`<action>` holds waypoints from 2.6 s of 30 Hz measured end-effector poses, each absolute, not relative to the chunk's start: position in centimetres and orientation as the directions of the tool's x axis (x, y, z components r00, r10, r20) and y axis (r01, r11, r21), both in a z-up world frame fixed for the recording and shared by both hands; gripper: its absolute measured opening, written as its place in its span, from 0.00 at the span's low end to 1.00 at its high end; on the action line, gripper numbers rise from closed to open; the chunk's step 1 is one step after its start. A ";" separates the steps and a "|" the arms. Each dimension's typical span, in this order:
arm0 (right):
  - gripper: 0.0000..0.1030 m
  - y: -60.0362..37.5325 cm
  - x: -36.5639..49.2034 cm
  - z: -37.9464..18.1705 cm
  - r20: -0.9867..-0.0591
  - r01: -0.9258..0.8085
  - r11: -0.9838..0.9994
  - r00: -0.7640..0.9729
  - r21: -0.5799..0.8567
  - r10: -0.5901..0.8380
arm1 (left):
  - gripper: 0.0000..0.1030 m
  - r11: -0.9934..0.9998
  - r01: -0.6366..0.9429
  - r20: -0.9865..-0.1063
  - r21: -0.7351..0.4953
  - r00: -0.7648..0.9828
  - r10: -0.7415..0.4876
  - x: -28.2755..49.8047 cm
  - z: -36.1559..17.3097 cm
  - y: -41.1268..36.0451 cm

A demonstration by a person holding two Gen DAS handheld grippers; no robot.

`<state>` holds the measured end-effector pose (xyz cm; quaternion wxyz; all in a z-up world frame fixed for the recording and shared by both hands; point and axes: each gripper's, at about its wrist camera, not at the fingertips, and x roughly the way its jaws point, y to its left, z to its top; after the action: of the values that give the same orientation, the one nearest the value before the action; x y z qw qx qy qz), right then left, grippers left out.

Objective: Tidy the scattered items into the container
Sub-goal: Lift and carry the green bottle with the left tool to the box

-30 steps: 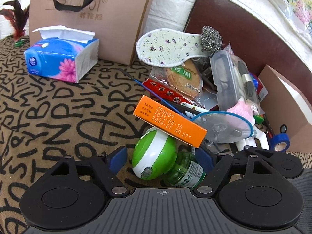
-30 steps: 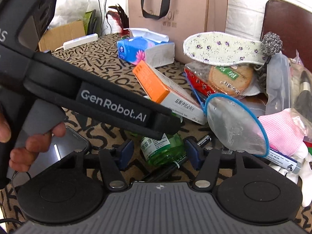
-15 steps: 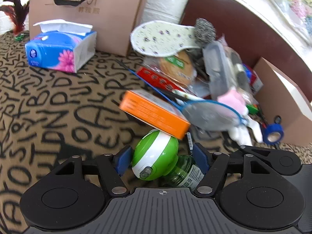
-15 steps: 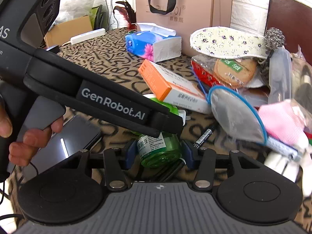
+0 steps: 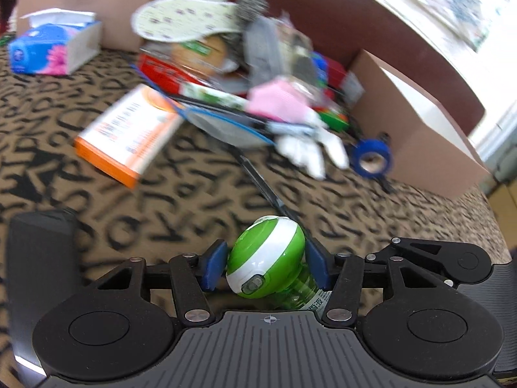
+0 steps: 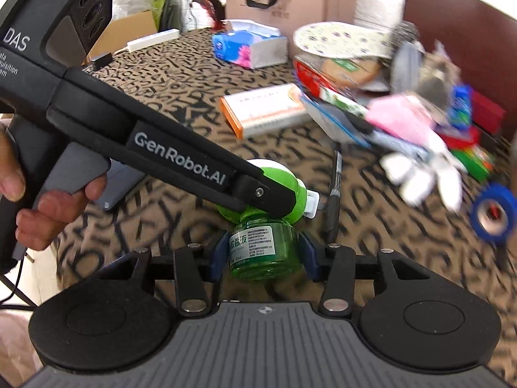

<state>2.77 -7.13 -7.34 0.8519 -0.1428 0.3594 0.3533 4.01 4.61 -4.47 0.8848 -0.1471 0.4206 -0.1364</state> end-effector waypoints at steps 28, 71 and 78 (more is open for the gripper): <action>0.53 -14.5 -0.6 -8.6 -0.704 -0.515 0.849 0.560 0.117 0.437 | 0.62 0.906 0.271 -0.735 -0.325 0.531 -0.423 2.9 -5.0 -3.7; 0.49 -26.2 9.2 4.8 -0.452 -0.390 0.921 0.819 0.010 0.353 | 0.54 0.830 0.516 -0.503 -0.214 0.670 -0.546 15.8 10.0 -16.8; 0.49 -28.4 14.3 4.1 -0.501 -0.365 0.931 0.808 -0.014 0.309 | 0.54 0.825 0.517 -0.529 -0.230 0.645 -0.552 21.8 8.7 -19.3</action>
<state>14.34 -28.36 4.09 0.9493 -0.0546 0.2537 0.1774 21.82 -19.30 8.71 0.9064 -0.0291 0.3013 -0.2947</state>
